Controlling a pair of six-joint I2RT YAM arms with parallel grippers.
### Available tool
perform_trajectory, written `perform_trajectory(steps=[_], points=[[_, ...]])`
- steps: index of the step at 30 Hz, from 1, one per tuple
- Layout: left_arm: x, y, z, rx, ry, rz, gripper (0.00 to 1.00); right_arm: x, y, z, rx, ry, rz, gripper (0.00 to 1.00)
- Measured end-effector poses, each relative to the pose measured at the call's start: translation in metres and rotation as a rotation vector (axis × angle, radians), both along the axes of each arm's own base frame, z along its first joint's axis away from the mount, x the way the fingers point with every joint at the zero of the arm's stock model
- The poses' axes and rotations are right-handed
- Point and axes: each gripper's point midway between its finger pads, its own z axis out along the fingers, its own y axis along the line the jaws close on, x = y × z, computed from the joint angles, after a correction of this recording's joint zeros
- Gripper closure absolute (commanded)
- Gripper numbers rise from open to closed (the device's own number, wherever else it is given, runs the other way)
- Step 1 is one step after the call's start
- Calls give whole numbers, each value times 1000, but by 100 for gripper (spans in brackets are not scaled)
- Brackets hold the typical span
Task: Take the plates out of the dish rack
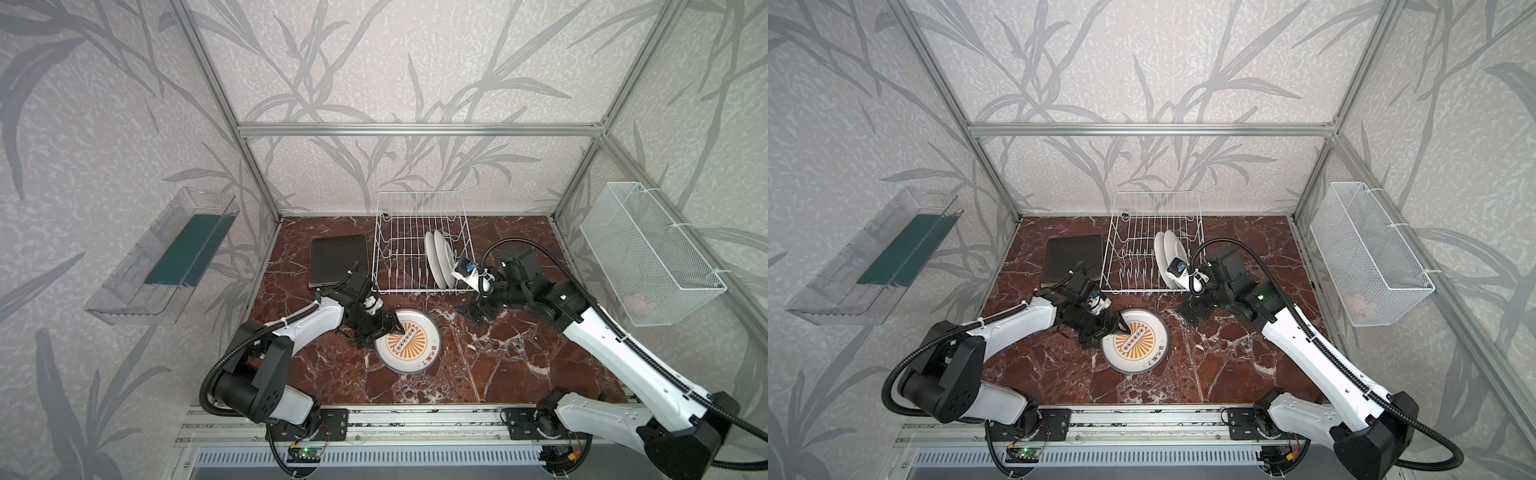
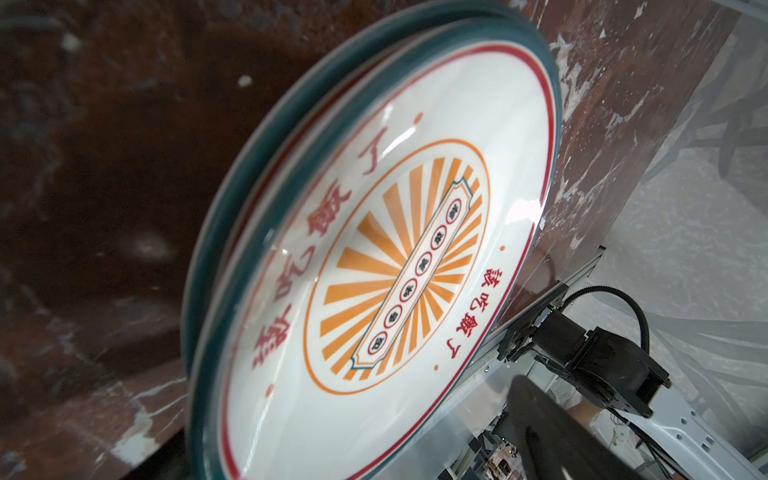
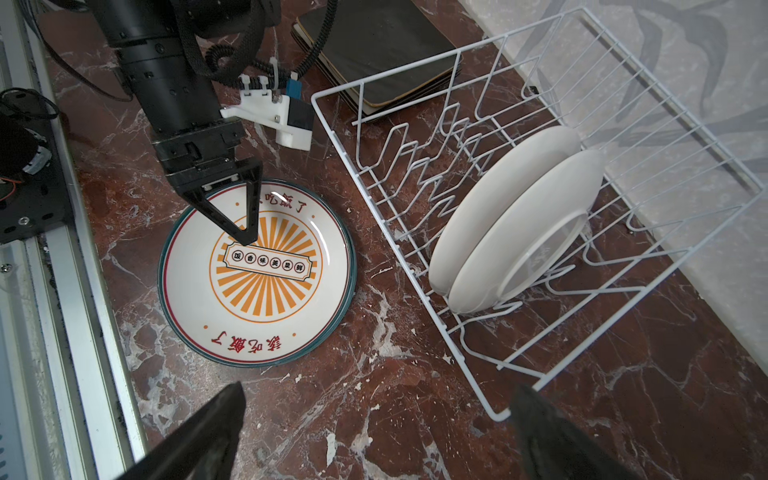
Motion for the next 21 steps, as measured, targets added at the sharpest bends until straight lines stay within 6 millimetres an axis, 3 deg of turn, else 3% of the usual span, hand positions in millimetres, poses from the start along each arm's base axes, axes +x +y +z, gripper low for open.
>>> perform_trajectory(steps=[3,10,21], points=[[3,1,6,13,-9,13,6,0,0,0,-2,-1,-2,1],[33,-4,47,17,-139,34,6,1,-1,0,-3,-3,-5,1],[15,0,29,52,-75,28,6,1,-1,0,-4,-4,-5,1]])
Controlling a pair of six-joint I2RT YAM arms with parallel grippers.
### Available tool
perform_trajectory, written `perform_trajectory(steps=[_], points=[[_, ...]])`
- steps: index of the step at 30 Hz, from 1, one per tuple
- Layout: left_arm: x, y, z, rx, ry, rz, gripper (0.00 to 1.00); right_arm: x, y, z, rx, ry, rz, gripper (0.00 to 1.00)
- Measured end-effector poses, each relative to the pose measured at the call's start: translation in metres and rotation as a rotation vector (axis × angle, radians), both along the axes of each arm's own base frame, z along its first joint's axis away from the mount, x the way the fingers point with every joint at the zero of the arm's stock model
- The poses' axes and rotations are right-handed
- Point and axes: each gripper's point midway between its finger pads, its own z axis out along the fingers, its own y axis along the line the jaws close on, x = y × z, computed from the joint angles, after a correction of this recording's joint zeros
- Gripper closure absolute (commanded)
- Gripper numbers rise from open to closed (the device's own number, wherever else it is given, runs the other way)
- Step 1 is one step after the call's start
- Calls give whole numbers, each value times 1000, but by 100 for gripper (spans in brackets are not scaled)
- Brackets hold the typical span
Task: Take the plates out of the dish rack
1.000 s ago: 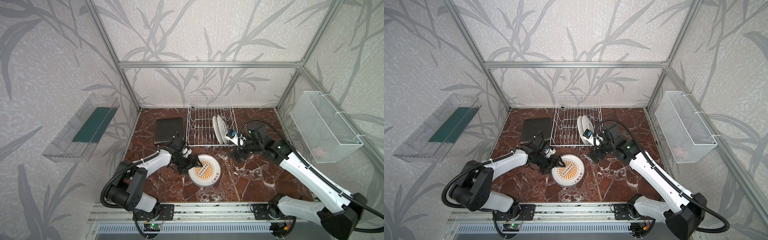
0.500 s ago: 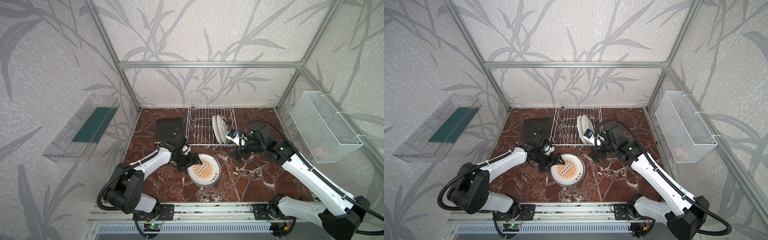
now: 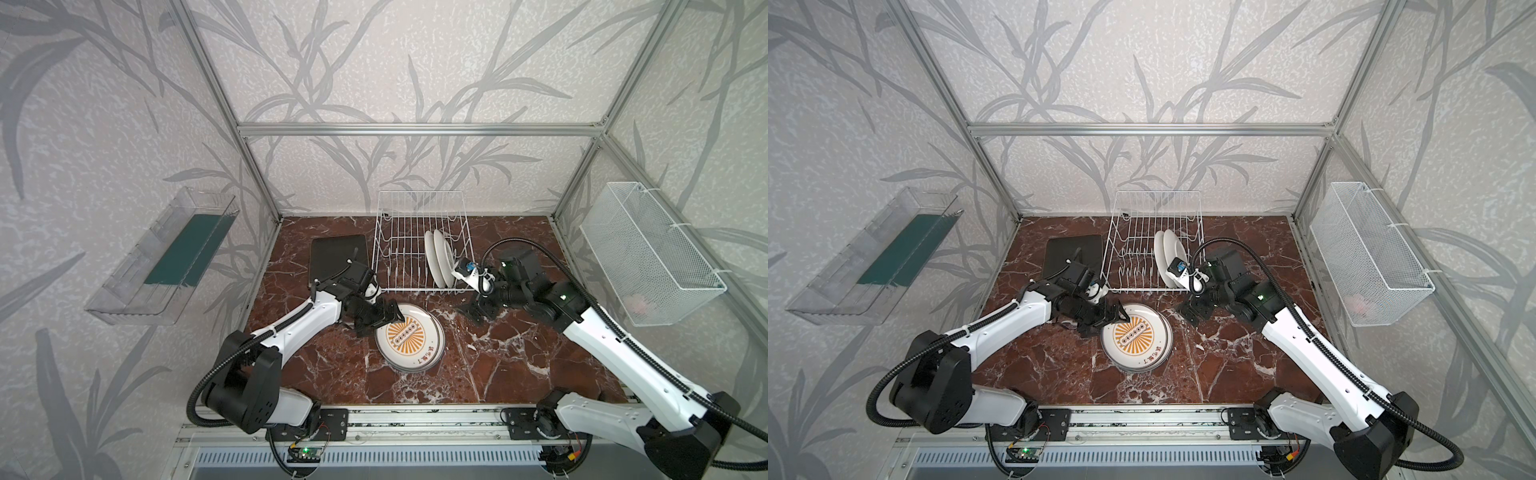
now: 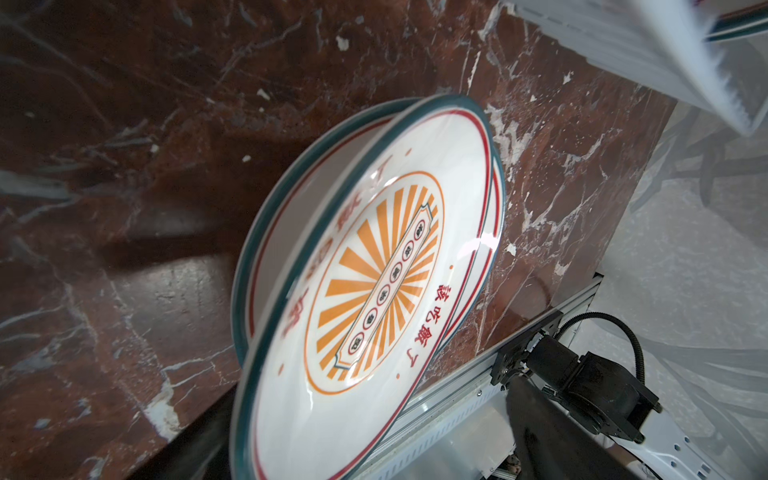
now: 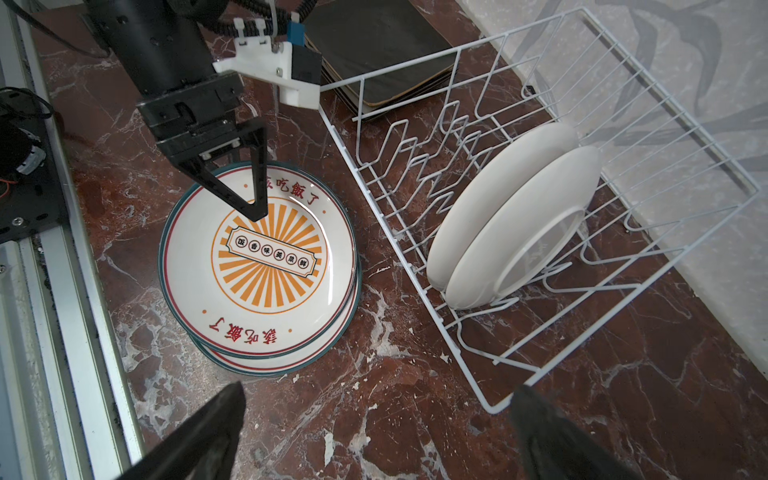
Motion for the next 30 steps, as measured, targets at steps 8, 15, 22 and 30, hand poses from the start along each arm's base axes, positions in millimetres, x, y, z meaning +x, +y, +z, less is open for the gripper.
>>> perform_trajectory(steps=[8,15,22,30], points=[[-8,2,-13,10,28,16,6,0,0,0,0,0,-1,1],[-10,3,-22,57,32,21,6,0,0,0,-1,0,-1,1],[-6,5,-24,132,24,22,6,0,0,0,-1,-1,-1,1],[-6,8,-22,199,22,13,6,0,0,0,-1,-2,0,1]])
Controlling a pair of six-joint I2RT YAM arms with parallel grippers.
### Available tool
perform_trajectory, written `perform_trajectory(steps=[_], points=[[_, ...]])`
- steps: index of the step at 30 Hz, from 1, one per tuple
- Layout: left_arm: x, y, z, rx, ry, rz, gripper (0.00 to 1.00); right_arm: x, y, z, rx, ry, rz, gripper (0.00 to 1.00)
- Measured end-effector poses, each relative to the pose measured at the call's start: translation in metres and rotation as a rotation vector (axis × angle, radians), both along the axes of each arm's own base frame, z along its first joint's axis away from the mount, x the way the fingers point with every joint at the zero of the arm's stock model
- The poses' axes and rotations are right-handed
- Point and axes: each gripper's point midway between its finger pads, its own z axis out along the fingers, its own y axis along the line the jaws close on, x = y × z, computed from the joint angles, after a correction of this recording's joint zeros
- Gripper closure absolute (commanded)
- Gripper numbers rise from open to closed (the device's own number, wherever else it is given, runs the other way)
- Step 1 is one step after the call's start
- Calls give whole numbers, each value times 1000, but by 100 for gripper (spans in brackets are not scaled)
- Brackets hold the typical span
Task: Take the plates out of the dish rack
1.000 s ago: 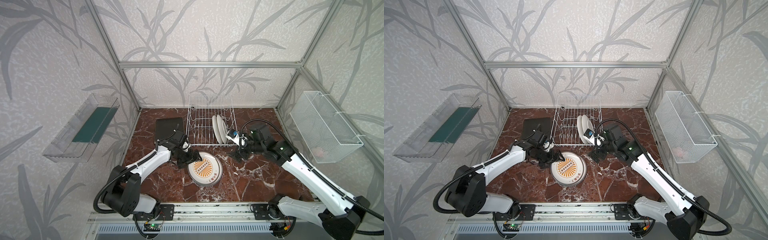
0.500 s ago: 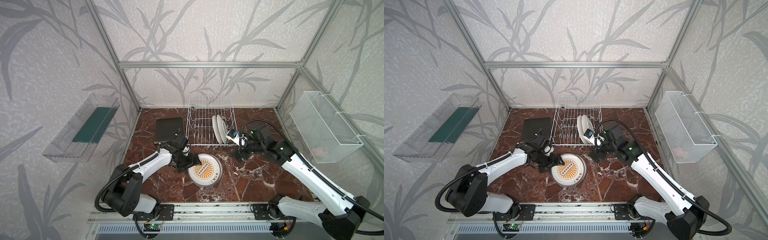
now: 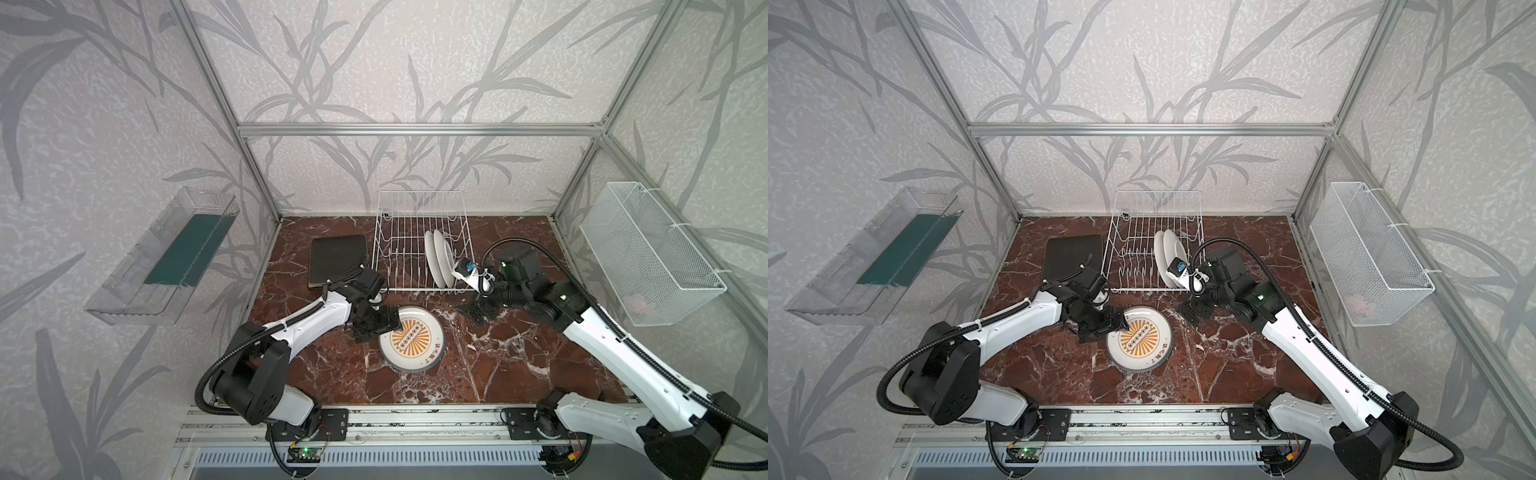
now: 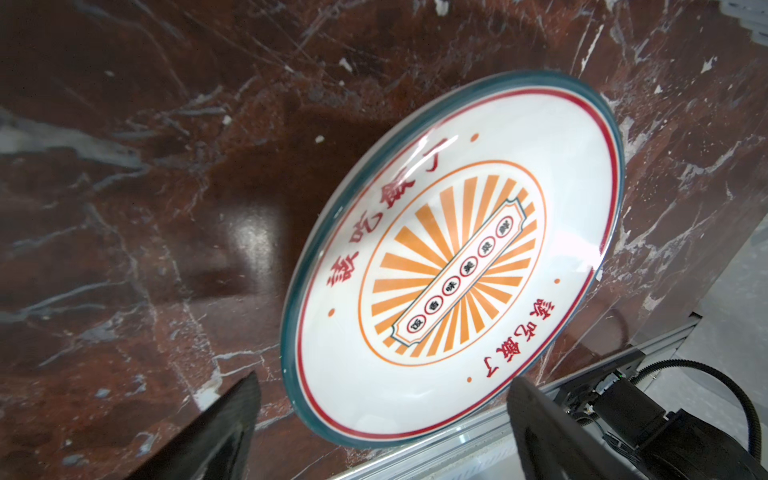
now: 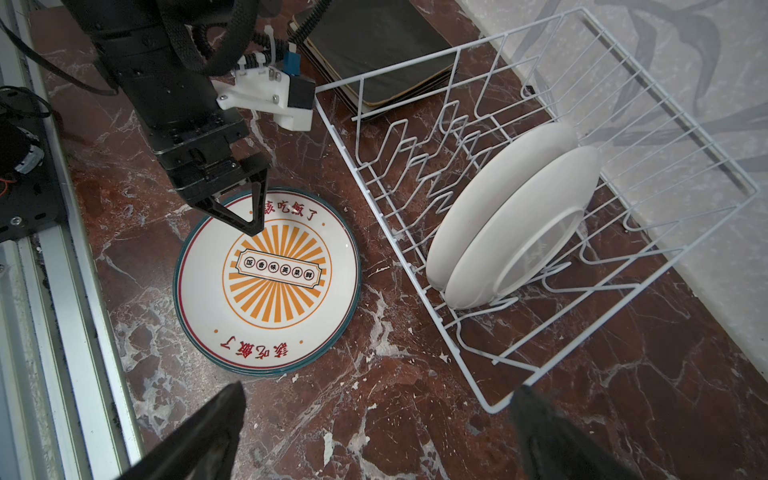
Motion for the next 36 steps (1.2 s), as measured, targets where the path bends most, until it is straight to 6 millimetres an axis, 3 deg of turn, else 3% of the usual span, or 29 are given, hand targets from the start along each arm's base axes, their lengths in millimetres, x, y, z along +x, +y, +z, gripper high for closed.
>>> perform_trajectory(steps=[7,15,26,31,36], points=[[2,11,20,51,-46,15,5,2,-2,1,-5,-12,-14,1],[19,6,88,-39,-253,21,6,14,-13,20,35,-99,-122,1],[51,-19,160,-167,-485,-50,10,34,-44,31,109,-90,-343,1],[74,-41,176,-216,-529,-95,17,41,-55,32,154,-53,-416,1],[102,-67,178,-237,-522,-164,26,44,-61,32,188,-25,-454,1]])
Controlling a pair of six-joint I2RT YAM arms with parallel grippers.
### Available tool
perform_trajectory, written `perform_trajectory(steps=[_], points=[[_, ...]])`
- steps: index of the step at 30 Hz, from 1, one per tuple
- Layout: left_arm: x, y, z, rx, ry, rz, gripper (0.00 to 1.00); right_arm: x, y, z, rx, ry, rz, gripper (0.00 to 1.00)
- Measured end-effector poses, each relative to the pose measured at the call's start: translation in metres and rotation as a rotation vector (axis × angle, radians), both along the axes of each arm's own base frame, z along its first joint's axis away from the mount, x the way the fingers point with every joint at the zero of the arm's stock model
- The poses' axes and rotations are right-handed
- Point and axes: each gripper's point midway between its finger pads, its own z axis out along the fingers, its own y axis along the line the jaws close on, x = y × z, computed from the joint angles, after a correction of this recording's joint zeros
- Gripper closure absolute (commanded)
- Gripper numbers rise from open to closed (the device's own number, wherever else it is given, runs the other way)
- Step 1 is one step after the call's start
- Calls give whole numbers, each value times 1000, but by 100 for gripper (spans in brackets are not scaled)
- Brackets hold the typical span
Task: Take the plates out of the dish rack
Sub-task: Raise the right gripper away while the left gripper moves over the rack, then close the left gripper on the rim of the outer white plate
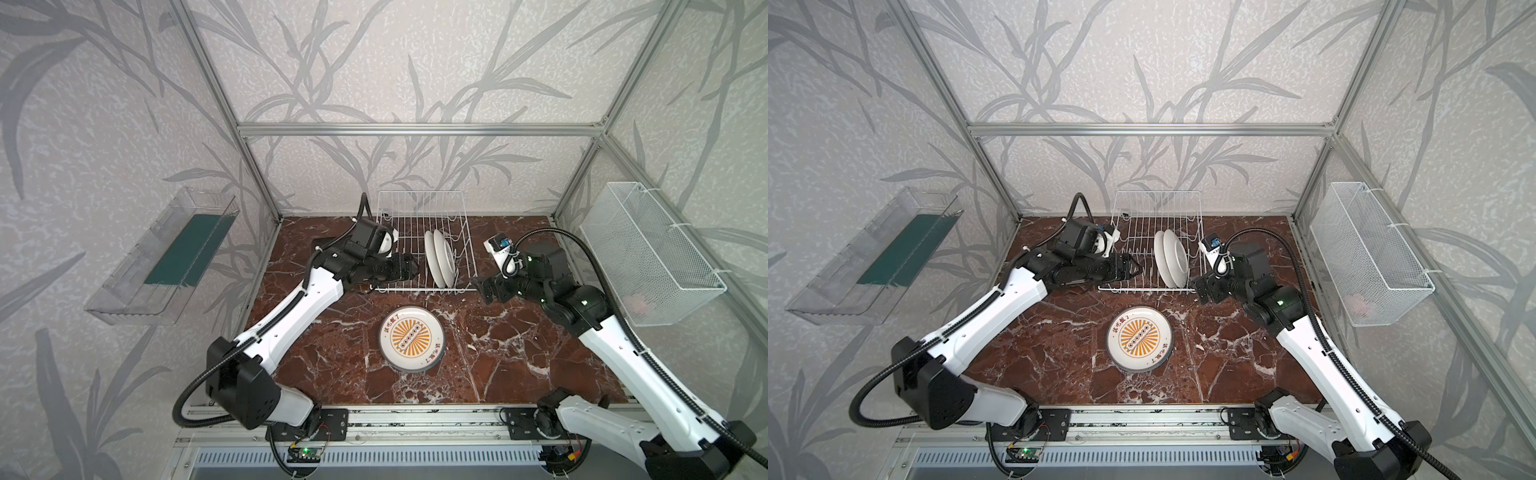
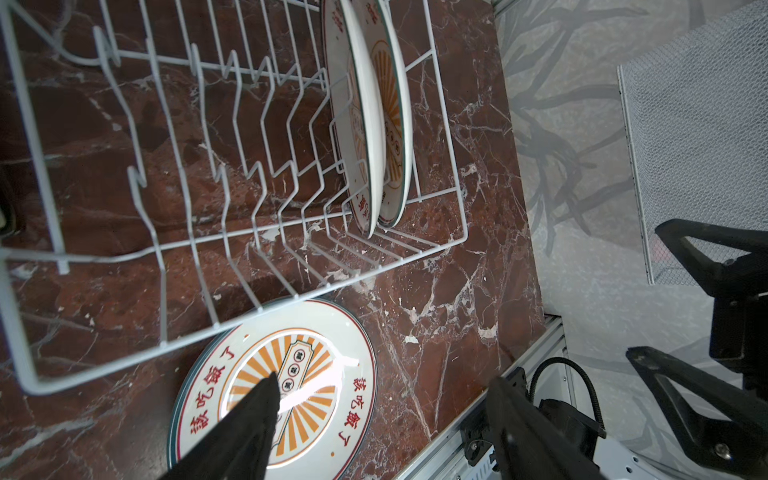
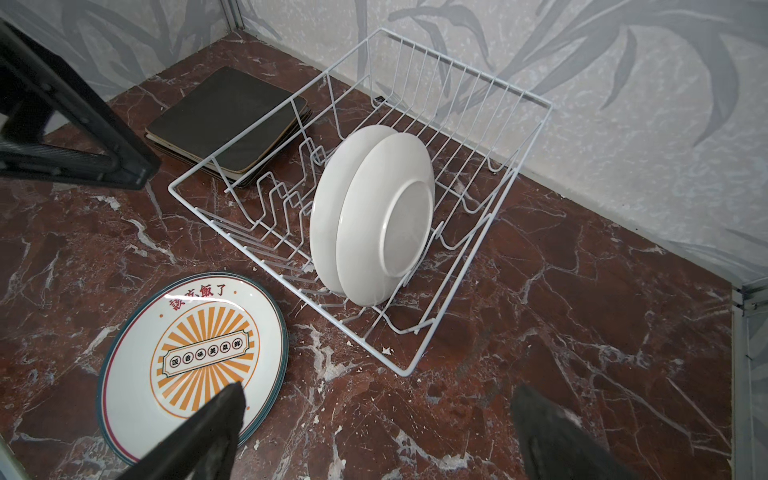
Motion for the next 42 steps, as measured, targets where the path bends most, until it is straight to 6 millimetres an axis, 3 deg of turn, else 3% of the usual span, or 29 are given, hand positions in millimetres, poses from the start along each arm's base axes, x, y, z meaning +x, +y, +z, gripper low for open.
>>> perform_trajectory(steps=[7,16,26,42], points=[[40,-30,4,18,-13,-76,46,0,-5,-2,36,18,-30,1],[74,-47,-44,112,99,-98,53,5,-12,-2,49,21,-56,1],[83,-56,-66,139,159,-121,61,10,-11,-4,66,28,-56,1],[90,-66,-79,39,224,-87,78,12,-10,-2,75,18,-48,1]])
